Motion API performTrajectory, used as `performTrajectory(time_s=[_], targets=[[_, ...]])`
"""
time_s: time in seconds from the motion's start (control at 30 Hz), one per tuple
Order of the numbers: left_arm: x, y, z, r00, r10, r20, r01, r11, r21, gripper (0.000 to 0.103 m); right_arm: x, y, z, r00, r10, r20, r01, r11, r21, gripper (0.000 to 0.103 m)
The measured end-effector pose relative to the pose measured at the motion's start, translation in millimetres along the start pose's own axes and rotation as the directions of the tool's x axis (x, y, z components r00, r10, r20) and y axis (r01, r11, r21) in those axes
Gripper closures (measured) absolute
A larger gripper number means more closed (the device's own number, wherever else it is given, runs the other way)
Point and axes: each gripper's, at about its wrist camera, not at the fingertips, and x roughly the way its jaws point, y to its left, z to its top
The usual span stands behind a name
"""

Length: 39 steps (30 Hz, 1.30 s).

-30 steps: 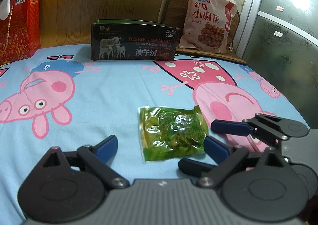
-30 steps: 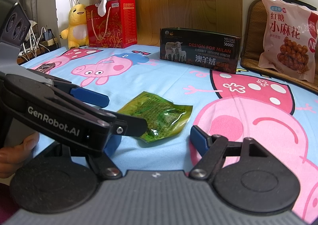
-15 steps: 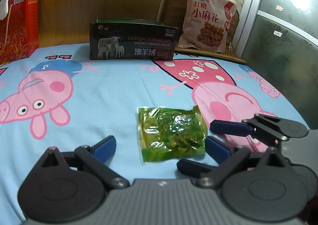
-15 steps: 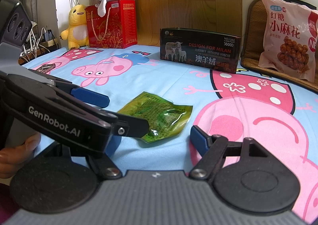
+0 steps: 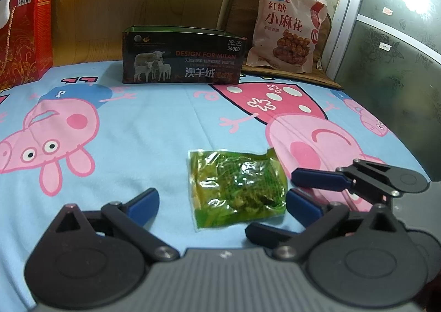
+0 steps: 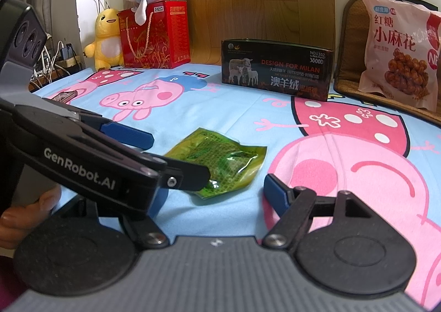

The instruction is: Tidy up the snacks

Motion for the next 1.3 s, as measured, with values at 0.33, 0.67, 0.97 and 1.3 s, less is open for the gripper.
performTrajectory(time_s=[0.33,0.67,0.97,1.3], targets=[[-0.7,0.6,-0.4,1.000,0.000,0.000,0.000,1.000,-0.001,0.002,0.0,-0.5,0.2,1.000,0.001,0.000,-0.001,1.000,-0.001,0.025],[-0.7,0.7,-1.0,1.000,-0.001,0.001,0.001,1.000,-0.001,0.002,0.2,-0.6,0.4,1.000,0.001,0.000,-0.001,1.000,-0.001,0.025],[-0.8,0.3,-1.3,1.000,-0.002,0.001,0.002,1.000,-0.001,0.002,0.2,-0.7,0.4,1.000,0.001,0.000,-0.001,1.000,-0.001,0.025],[-2.8,-1.2,-1.3,1.000,0.005,0.014,-0.005,1.000,0.011,0.020,-0.5,1.6,0.5,1.000,-0.016,0.011,0.016,1.000,-0.017,0.046]])
